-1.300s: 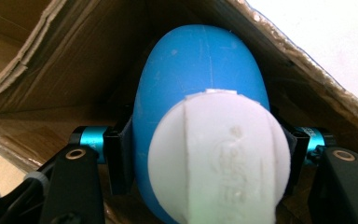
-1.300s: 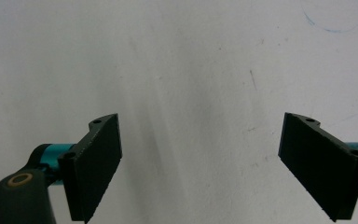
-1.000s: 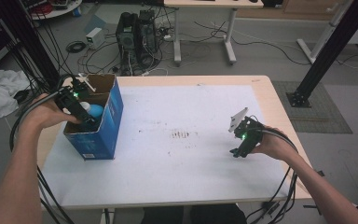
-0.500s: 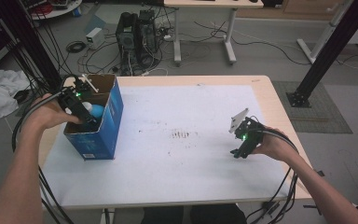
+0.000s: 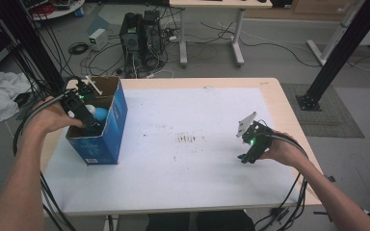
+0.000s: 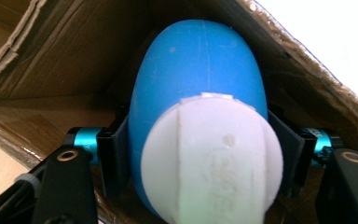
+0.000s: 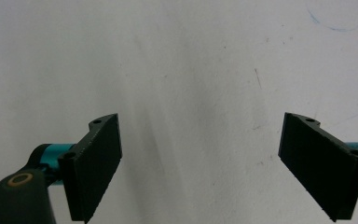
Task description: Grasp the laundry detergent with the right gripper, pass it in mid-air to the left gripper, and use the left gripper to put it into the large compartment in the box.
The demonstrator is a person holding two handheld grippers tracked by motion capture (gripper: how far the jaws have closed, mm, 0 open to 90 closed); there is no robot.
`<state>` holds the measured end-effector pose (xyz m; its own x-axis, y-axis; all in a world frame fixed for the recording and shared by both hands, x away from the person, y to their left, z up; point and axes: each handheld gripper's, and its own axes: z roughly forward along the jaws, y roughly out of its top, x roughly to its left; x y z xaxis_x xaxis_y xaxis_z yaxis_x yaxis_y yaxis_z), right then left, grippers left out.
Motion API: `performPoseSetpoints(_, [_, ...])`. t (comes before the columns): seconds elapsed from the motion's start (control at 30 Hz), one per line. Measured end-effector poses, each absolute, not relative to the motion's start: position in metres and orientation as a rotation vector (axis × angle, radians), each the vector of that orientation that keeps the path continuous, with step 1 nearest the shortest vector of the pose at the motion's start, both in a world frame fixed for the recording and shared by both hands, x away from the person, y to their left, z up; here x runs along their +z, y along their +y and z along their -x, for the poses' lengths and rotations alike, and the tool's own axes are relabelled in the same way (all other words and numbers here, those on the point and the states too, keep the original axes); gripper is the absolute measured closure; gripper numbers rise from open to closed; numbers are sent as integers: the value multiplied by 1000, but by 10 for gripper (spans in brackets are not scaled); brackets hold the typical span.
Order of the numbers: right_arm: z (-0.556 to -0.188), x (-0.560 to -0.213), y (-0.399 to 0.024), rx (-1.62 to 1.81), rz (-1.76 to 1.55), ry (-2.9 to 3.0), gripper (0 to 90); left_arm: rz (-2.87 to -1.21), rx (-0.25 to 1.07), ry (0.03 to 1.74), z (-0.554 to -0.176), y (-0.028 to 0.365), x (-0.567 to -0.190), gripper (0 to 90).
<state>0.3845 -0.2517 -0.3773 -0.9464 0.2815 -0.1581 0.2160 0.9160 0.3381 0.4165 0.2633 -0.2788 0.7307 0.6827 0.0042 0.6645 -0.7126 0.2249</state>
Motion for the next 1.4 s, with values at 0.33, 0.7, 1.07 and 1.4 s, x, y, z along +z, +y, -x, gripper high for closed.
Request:
performPoseSetpoints(0.33, [-385, -378, -251, 471, -376, 2876, 125, -2729, 122, 1080, -418, 265, -276, 309])
performPoseSetpoints(0.7, [-385, -380, -249, 466, -371, 2878, 125, -2698, 129, 1092, -418, 265, -271, 292])
performPoseSetpoints(1.07, [-383, -379, -249, 470, -371, 2875, 125, -2740, 150, 1045, -422, 263, -262, 256])
performPoseSetpoints(1.4, [-383, -378, -251, 468, -369, 2879, 125, -2743, 185, 1034, -420, 263, -249, 249])
